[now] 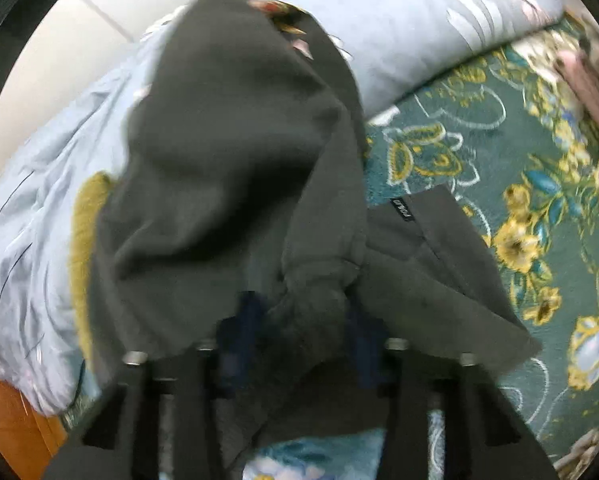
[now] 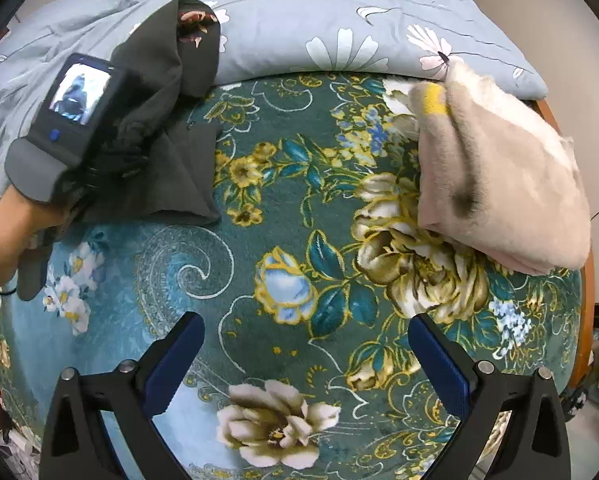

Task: Fold clothes
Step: 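Grasp the sweatpants waistband with the left gripper and lift it, then hold the waistband with the left gripper while the right gripper grasps a leg hem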

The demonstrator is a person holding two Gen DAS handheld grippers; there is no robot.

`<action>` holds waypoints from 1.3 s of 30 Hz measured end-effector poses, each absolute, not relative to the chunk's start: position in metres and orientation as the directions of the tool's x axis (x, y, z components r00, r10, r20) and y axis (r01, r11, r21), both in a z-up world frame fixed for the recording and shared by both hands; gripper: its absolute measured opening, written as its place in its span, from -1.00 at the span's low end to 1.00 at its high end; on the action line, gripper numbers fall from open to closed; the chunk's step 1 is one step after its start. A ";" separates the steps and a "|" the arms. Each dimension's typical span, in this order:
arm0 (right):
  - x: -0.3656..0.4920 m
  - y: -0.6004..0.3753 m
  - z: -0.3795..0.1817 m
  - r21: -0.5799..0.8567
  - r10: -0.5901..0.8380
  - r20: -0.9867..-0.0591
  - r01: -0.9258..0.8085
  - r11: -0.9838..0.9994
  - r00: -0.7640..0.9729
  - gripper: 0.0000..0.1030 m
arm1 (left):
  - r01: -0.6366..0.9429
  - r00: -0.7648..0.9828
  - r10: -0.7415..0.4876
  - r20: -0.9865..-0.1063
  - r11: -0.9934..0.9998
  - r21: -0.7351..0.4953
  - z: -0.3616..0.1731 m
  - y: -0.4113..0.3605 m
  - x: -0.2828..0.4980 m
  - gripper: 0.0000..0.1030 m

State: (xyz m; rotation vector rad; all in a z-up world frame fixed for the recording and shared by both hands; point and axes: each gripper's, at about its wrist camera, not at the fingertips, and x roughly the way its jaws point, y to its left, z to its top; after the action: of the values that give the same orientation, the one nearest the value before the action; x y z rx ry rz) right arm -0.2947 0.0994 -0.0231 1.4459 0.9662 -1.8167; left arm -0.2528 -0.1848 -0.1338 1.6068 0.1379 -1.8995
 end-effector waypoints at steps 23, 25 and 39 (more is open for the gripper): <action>-0.214 0.117 0.032 0.035 -0.197 -0.978 0.867 -0.497 -0.074 1.00 | 0.922 -0.049 -0.474 -0.879 -0.360 0.143 0.010 -0.044 0.091 -0.76; -0.205 0.119 0.028 0.035 -0.186 -0.981 0.879 -0.475 -0.062 1.00 | 0.934 0.000 -0.476 -0.879 -0.314 0.170 0.007 -0.027 0.119 -0.76; -0.137 0.087 0.023 0.151 -0.231 -0.970 0.926 -0.345 0.072 1.00 | 0.967 0.136 -0.390 -0.911 -0.146 0.207 -0.019 0.024 0.221 -0.75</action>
State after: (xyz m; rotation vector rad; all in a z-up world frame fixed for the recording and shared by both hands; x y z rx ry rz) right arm -0.1365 0.0865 0.0225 1.3531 0.7661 -1.4758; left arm 0.2212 0.0240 -0.0194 1.1236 0.7011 -1.3666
